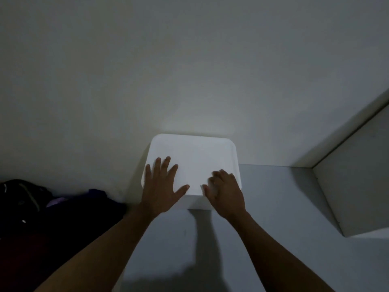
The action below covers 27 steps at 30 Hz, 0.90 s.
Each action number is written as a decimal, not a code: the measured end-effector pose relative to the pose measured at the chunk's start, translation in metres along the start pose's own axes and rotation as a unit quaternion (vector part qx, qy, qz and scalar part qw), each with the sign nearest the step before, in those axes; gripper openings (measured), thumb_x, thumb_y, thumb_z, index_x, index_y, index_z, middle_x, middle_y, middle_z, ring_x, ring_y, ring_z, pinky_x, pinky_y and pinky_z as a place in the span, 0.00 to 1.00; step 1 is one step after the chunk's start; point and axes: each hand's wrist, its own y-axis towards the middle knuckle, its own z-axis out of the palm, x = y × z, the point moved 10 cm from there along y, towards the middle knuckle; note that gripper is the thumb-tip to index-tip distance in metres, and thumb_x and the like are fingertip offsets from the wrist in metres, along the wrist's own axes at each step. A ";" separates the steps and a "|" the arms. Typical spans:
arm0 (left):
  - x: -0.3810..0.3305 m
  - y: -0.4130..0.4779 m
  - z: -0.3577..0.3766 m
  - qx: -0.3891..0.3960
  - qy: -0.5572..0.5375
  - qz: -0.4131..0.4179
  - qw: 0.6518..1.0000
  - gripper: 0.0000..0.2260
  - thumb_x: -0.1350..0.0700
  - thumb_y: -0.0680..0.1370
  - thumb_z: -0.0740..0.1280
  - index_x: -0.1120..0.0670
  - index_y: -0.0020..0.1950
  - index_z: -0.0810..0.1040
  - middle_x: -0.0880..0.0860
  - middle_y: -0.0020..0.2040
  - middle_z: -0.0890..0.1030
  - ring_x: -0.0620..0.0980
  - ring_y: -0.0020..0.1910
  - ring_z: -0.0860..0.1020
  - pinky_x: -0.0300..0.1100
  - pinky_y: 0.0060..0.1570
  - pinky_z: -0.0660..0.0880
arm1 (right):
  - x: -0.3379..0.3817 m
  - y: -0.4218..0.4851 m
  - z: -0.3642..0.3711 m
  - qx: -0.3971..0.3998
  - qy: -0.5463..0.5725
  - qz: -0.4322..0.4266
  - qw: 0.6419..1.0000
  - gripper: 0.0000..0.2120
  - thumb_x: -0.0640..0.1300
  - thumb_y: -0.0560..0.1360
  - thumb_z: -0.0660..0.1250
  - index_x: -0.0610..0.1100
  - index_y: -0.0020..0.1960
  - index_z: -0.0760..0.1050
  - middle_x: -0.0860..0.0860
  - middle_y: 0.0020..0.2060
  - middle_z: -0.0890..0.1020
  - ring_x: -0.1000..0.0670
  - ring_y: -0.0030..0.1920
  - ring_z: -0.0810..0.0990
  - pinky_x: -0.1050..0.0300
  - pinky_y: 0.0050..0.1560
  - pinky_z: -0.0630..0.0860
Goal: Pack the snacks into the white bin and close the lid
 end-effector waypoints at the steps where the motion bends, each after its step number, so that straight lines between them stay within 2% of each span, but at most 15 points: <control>1: -0.007 -0.013 -0.006 -0.039 -0.008 0.010 0.999 0.35 0.29 0.76 0.50 0.51 0.74 0.70 0.56 0.78 0.62 0.61 0.78 0.57 0.68 0.72 0.54 | 0.001 -0.012 0.000 -0.008 -0.004 -0.006 1.000 0.17 0.56 0.79 0.62 0.44 0.55 0.80 0.47 0.60 0.79 0.44 0.66 0.74 0.43 0.70 0.67; 2: -0.013 -0.027 -0.007 -0.064 -0.018 0.015 0.998 0.32 0.32 0.77 0.52 0.51 0.73 0.71 0.56 0.77 0.64 0.61 0.77 0.60 0.68 0.71 0.56 | 0.002 -0.025 0.001 -0.016 -0.006 -0.009 1.000 0.16 0.55 0.79 0.61 0.45 0.57 0.79 0.47 0.61 0.79 0.44 0.67 0.73 0.41 0.71 0.67; 4: -0.021 -0.055 0.001 -0.078 -0.028 0.010 0.997 0.30 0.35 0.78 0.54 0.50 0.75 0.67 0.56 0.78 0.63 0.62 0.77 0.60 0.68 0.71 0.56 | 0.003 -0.052 0.005 -0.026 -0.016 -0.011 0.999 0.17 0.53 0.80 0.60 0.47 0.63 0.76 0.47 0.65 0.77 0.44 0.71 0.70 0.37 0.73 0.64; 7: -0.023 -0.085 0.024 -0.056 -0.054 0.000 0.997 0.35 0.37 0.77 0.59 0.50 0.80 0.56 0.57 0.80 0.54 0.62 0.79 0.50 0.70 0.71 0.56 | -0.001 -0.079 0.017 -0.009 -0.021 0.004 1.000 0.23 0.53 0.81 0.59 0.49 0.74 0.65 0.47 0.75 0.67 0.44 0.78 0.58 0.35 0.76 0.55; 9: -0.022 -0.093 0.035 -0.032 -0.053 -0.001 0.998 0.39 0.37 0.75 0.61 0.49 0.81 0.51 0.56 0.81 0.50 0.62 0.80 0.45 0.70 0.71 0.56 | -0.004 -0.086 0.025 0.016 -0.036 0.009 0.999 0.26 0.54 0.81 0.57 0.51 0.77 0.58 0.48 0.78 0.60 0.44 0.80 0.51 0.35 0.76 0.50; 13: -0.016 -0.092 0.039 0.011 -0.072 -0.014 0.997 0.43 0.39 0.72 0.64 0.43 0.80 0.42 0.51 0.81 0.42 0.57 0.79 0.37 0.71 0.71 0.54 | -0.006 -0.087 0.032 0.041 -0.022 0.019 0.999 0.34 0.48 0.77 0.65 0.52 0.79 0.54 0.50 0.80 0.55 0.46 0.80 0.45 0.32 0.75 0.50; 16: -0.016 -0.090 0.037 0.032 -0.072 -0.025 0.997 0.44 0.37 0.72 0.64 0.42 0.80 0.42 0.50 0.81 0.42 0.55 0.79 0.34 0.70 0.71 0.51 | -0.003 -0.086 0.030 0.054 -0.021 0.029 0.998 0.35 0.46 0.77 0.65 0.52 0.79 0.53 0.51 0.80 0.53 0.48 0.80 0.41 0.30 0.75 0.49; 18: -0.015 -0.086 0.034 0.034 -0.073 -0.025 0.996 0.43 0.36 0.71 0.64 0.42 0.80 0.45 0.50 0.82 0.45 0.56 0.79 0.38 0.70 0.71 0.50 | -0.001 -0.081 0.028 0.074 -0.040 0.036 0.996 0.34 0.48 0.77 0.64 0.52 0.79 0.53 0.51 0.80 0.51 0.48 0.80 0.39 0.28 0.74 0.47; 20: -0.014 -0.085 0.035 0.043 -0.061 -0.019 0.997 0.43 0.36 0.72 0.63 0.43 0.80 0.45 0.51 0.82 0.45 0.57 0.79 0.39 0.70 0.73 0.50 | 0.000 -0.081 0.027 0.093 -0.069 0.040 0.992 0.34 0.52 0.79 0.62 0.52 0.80 0.51 0.50 0.81 0.49 0.47 0.79 0.36 0.27 0.74 0.39; 23: -0.019 -0.086 0.031 0.046 -0.043 -0.006 0.998 0.43 0.36 0.74 0.62 0.45 0.80 0.41 0.52 0.81 0.38 0.59 0.78 0.35 0.68 0.74 0.46 | 0.006 -0.083 0.017 0.099 -0.079 0.049 0.991 0.35 0.56 0.80 0.60 0.53 0.80 0.47 0.52 0.80 0.42 0.47 0.78 0.34 0.30 0.70 0.32; 27: -0.032 -0.116 0.032 0.035 -0.075 0.020 0.996 0.42 0.37 0.75 0.60 0.42 0.78 0.34 0.50 0.79 0.31 0.56 0.78 0.32 0.64 0.75 0.39 | 0.019 -0.117 0.014 0.083 -0.067 0.068 0.992 0.34 0.56 0.80 0.57 0.54 0.80 0.44 0.52 0.78 0.38 0.45 0.78 0.35 0.31 0.71 0.32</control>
